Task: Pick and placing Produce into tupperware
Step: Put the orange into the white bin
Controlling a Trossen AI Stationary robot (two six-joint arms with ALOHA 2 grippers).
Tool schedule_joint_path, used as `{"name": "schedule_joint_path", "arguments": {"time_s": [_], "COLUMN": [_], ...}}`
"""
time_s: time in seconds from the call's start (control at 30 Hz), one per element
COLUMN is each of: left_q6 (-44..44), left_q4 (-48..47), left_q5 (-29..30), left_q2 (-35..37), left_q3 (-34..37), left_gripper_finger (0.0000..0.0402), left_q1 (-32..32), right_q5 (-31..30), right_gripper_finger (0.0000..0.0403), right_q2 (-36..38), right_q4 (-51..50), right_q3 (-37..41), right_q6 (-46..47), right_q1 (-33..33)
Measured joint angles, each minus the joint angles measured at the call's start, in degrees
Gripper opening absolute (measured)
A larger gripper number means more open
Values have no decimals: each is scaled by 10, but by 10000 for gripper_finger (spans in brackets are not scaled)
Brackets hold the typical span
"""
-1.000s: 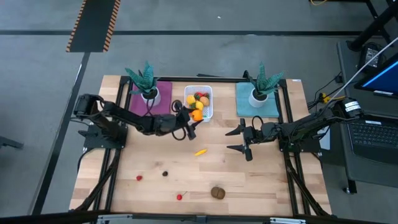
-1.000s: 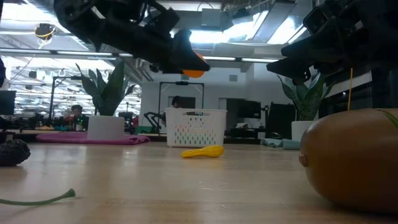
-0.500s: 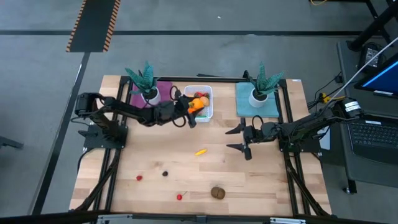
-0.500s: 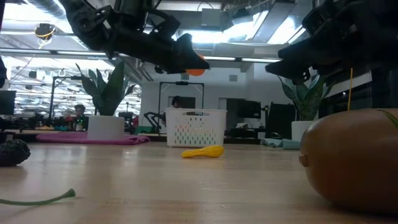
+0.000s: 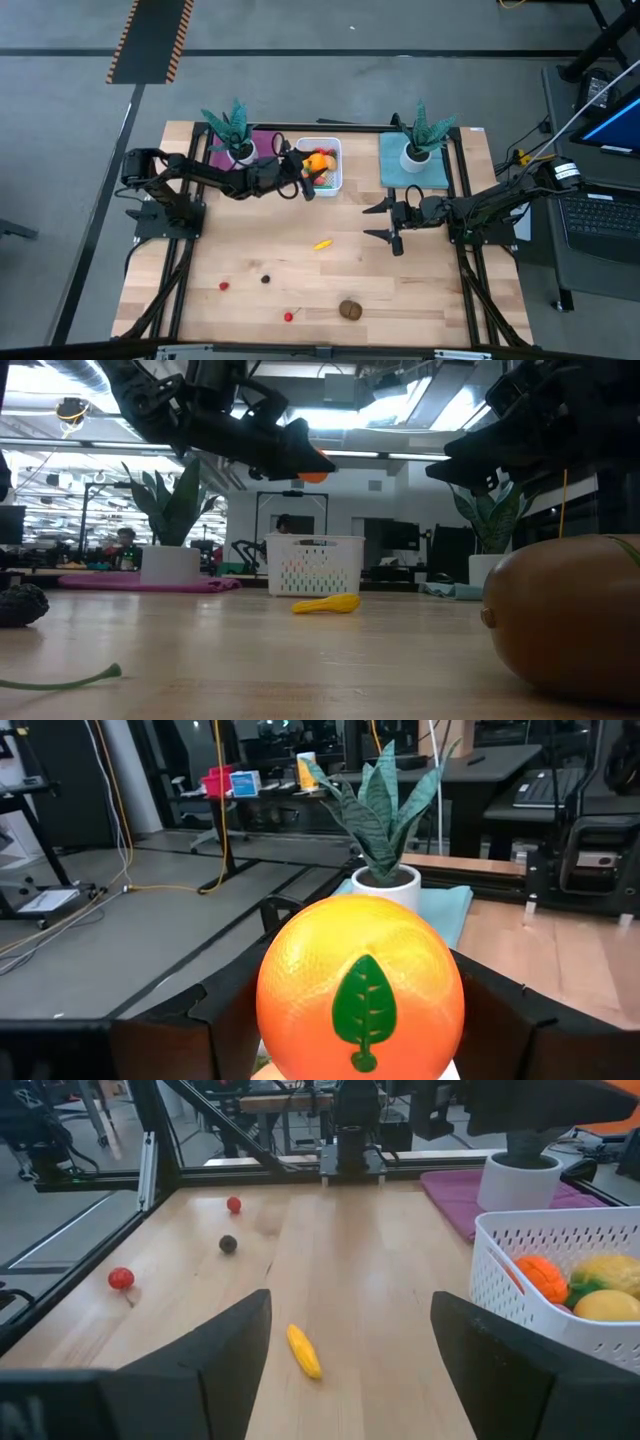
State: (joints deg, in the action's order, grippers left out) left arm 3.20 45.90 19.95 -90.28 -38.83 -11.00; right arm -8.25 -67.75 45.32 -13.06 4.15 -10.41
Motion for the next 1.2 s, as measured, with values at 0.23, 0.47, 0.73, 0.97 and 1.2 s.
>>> {"name": "schedule_joint_path", "arguments": {"time_s": [0.23,0.47,0.73,0.97,1.2], "left_q6": [-14,-17,-26,-11,-4], "left_q4": [-59,-310,-537,-657,-667], "left_q5": [-37,-60,-108,-111,-111], "left_q2": [0,0,0,0,-4], "left_q3": [-20,-139,-246,-285,-297], "left_gripper_finger": [242,240,240,240,240], "left_q1": [-15,-44,-68,-69,-69], "right_q5": [0,2,2,3,3], "right_gripper_finger": [275,275,275,275,275], "right_q2": [0,0,0,0,0], "right_q4": [0,-6,-6,-7,-9], "right_q3": [0,0,0,0,0], "right_q6": [1,2,3,3,3], "right_q1": [0,0,0,0,0]}}
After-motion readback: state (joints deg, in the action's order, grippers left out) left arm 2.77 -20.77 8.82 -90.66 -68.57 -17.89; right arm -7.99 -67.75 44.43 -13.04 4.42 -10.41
